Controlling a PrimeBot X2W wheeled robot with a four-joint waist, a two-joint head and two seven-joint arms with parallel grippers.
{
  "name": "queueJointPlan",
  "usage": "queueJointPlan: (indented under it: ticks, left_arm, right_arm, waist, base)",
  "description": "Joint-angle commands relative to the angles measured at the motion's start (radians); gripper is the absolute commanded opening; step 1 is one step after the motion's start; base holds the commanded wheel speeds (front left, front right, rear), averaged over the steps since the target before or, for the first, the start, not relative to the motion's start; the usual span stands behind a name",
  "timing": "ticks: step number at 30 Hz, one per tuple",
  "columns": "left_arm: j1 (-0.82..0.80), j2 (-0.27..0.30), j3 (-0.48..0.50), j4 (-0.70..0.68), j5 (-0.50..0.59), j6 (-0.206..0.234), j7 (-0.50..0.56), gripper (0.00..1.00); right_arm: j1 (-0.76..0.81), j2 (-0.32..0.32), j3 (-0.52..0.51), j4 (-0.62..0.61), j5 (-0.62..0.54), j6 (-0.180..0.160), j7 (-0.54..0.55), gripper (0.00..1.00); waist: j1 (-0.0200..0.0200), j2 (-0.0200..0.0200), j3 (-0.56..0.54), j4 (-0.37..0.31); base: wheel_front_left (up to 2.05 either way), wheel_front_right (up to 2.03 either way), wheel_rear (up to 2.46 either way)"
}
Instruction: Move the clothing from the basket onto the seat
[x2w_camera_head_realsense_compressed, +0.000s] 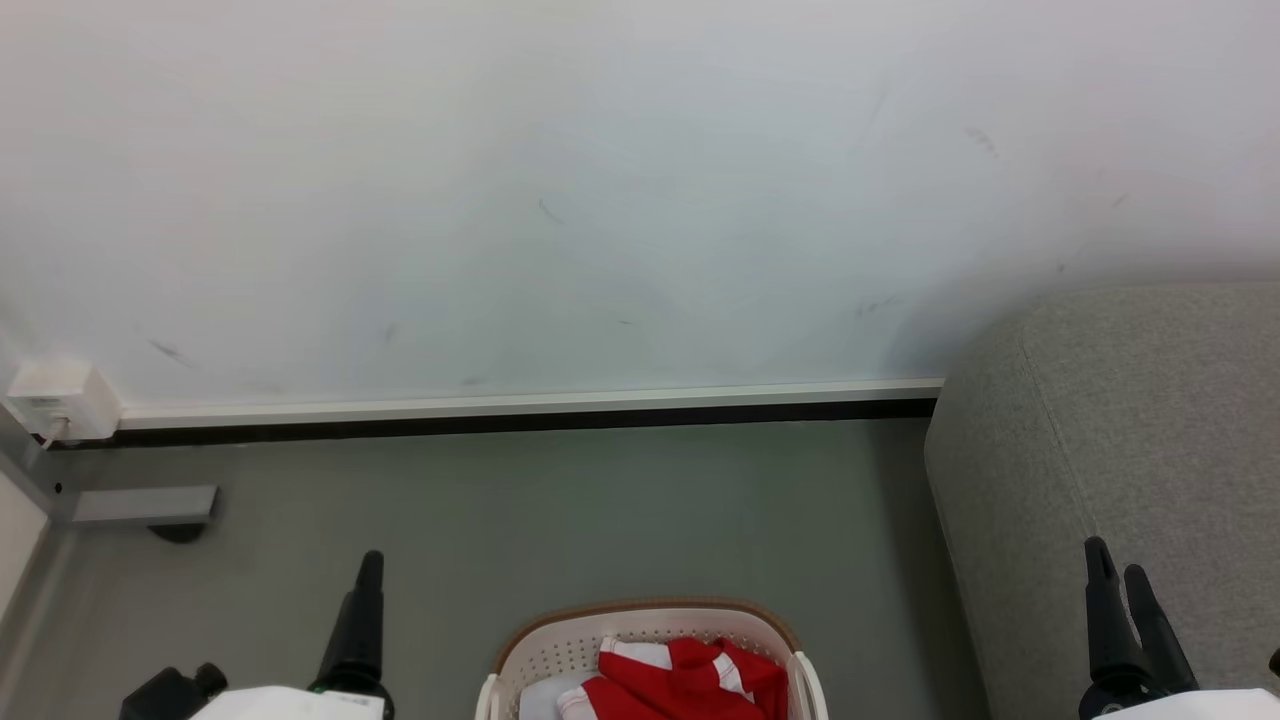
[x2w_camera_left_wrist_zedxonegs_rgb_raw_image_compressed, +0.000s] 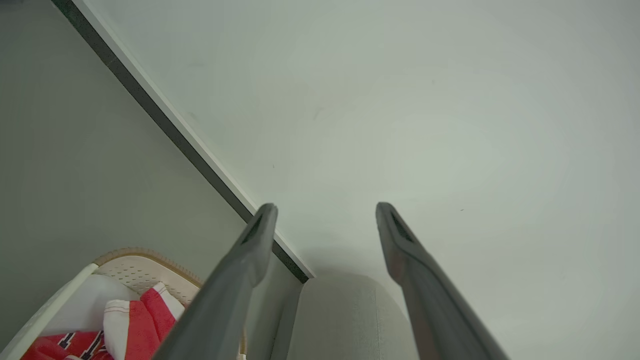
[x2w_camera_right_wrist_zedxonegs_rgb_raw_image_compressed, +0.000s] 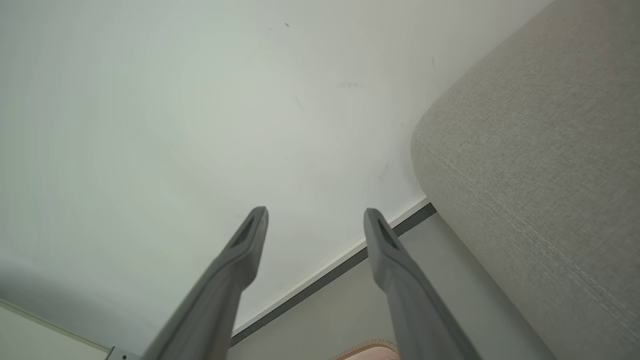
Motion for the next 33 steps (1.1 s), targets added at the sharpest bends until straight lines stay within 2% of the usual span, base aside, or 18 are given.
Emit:
queueJointPlan:
  ticks: [1, 14, 33]
  left_arm:
    - [-0.004, 0.007, -0.004, -0.017, 0.04, 0.002, -0.012, 1.0]
    - [0.016, 0.008, -0.048, -0.038, 0.298, 0.037, -0.054, 1.0]
    - [0.036, 0.009, -0.074, -0.044, 0.518, 0.064, -0.107, 1.0]
  right_arm:
    - [-0.004, -0.012, 0.004, -0.02, -0.047, -0.001, -0.01, 1.0]
    - [0.009, -0.028, 0.038, -0.036, -0.304, -0.001, -0.053, 1.0]
    - [0.031, -0.032, 0.06, -0.044, -0.549, -0.001, -0.106, 1.0]
  waist:
    - [0.0, -0.0001, 0.0, 0.0]
    - [0.0, -0.0001, -0.001, 0.006]
    - [0.0, -0.0001, -0.006, 0.014]
  base:
    - [0.0, 0.0, 0.0]
    - [0.0, 0.0, 0.0]
    - [0.0, 0.0, 0.0]
